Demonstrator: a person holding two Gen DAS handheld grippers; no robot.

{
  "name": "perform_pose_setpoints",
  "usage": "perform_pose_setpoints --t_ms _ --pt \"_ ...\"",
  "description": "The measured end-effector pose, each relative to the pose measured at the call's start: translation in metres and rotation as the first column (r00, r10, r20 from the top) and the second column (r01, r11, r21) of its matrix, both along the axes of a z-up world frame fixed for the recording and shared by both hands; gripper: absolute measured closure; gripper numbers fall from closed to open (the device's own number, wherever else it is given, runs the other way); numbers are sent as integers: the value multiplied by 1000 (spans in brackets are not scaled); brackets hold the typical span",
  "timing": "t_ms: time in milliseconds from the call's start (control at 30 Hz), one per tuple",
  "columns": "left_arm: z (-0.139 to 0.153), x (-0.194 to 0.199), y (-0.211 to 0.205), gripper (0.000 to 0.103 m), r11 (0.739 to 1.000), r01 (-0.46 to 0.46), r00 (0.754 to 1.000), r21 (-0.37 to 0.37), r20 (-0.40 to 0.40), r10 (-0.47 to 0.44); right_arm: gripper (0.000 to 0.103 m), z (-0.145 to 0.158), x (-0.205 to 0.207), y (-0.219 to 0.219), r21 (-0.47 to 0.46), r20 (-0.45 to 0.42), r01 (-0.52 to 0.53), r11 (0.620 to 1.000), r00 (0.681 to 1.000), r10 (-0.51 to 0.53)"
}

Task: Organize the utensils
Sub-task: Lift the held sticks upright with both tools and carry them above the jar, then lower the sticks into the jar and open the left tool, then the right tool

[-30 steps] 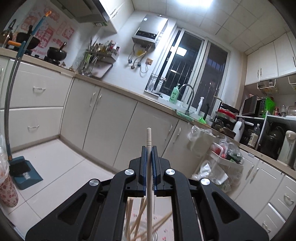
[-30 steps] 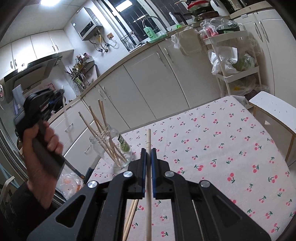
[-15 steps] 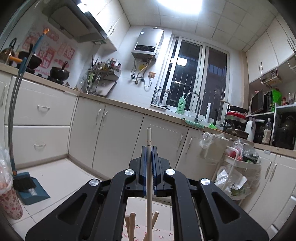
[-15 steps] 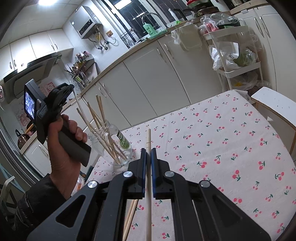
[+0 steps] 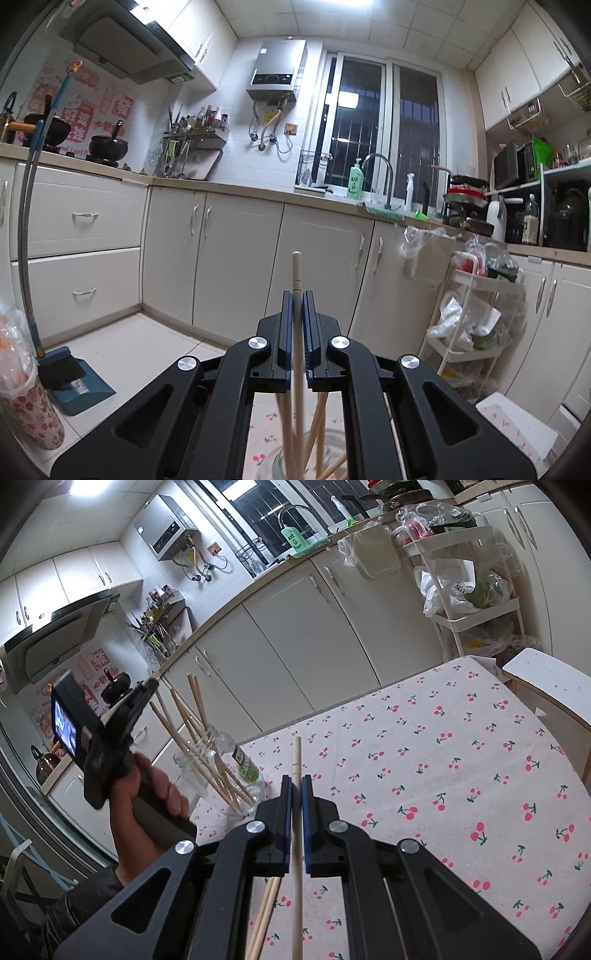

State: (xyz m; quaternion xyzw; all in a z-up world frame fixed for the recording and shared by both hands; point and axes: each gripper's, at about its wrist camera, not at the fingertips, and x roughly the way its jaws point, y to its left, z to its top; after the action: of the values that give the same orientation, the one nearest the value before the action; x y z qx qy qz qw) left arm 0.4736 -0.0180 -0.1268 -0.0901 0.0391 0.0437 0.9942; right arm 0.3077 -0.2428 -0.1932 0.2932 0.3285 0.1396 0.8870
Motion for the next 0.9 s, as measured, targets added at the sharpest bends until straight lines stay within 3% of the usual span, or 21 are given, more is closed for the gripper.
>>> perform_pose_setpoints --t_ms 300,567,733,900 --pt "8 -17 16 95 999 35 999 -2 -19 -35 97 29 18 15 58 69 -4 998 998 0" --pt "23 -33 24 66 995 96 995 23 -25 -96 97 71 57 37 135 211 21 991 976 -50" --pt "24 -59 48 54 998 56 998 -23 -12 -56 97 91 84 48 202 302 57 978 946 -118" --pt "3 -87 72 46 998 -18 1000 -62 -25 17 97 96 110 58 235 339 118 965 920 -195"
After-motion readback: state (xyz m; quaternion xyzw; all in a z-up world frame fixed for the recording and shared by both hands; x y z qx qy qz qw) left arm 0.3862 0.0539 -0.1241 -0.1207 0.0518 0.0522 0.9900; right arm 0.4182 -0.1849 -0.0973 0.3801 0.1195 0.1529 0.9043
